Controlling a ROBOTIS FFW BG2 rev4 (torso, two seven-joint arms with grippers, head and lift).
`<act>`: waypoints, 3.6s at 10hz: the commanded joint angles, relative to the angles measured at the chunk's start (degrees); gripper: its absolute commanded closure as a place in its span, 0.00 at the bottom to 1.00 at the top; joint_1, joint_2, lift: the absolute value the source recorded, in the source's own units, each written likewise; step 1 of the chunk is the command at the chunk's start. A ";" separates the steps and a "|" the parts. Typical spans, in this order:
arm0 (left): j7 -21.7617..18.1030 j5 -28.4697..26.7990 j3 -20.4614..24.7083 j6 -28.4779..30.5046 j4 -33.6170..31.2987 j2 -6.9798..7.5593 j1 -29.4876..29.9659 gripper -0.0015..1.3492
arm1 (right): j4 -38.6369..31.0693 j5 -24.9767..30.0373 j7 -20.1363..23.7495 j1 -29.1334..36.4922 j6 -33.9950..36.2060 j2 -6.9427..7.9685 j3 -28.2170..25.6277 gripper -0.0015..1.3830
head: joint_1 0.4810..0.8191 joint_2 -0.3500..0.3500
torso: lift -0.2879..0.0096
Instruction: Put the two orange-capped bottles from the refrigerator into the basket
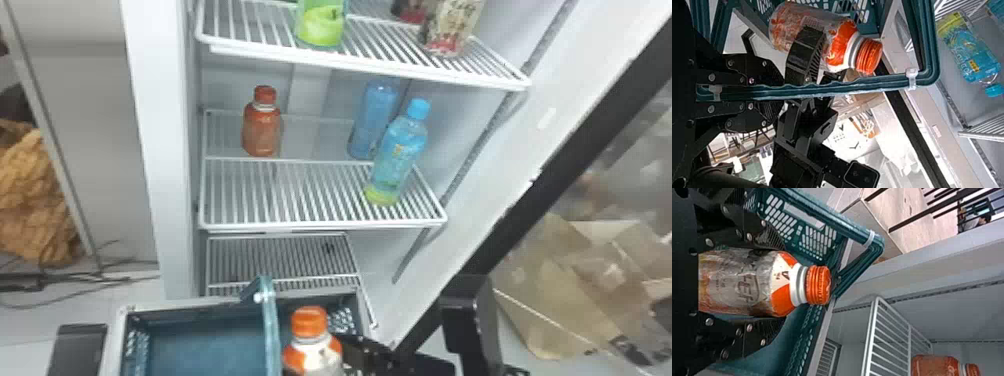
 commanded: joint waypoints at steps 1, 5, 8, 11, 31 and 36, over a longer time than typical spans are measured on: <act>0.01 0.11 0.06 -0.14 -0.01 0.05 0.01 0.89 | -0.01 0.75 0.01 -0.16 -0.07 -0.11 0.04 0.17 | 0.63 0.00 | 0.00; -0.08 0.34 -0.17 -0.28 -0.01 0.23 -0.27 0.89 | 0.27 1.21 0.01 -0.16 -8.09 0.24 -0.99 0.07 | 0.63 0.00 | 0.00; 0.01 0.69 -0.40 -0.42 -0.01 0.14 0.01 0.89 | 5.76 2.69 -4.47 -2.41 -27.21 2.43 -2.82 0.07 | 0.63 0.00 | 0.00; -0.08 0.80 -0.28 -0.42 -0.01 0.05 0.15 0.89 | 19.96 3.04 -9.13 -9.72 -47.18 4.10 -2.02 0.08 | 0.63 0.00 | 0.00; -0.26 4.00 -2.79 -2.96 2.10 1.10 -0.41 0.89 | 82.40 2.12 -23.02 -54.58 -74.04 3.93 16.15 0.08 | 0.63 0.15 | 0.00; -0.43 5.14 -3.82 -3.94 3.23 1.37 -0.69 0.88 | 91.54 -0.73 -26.27 -61.89 -75.87 4.10 21.29 0.08 | 0.63 0.19 | 0.00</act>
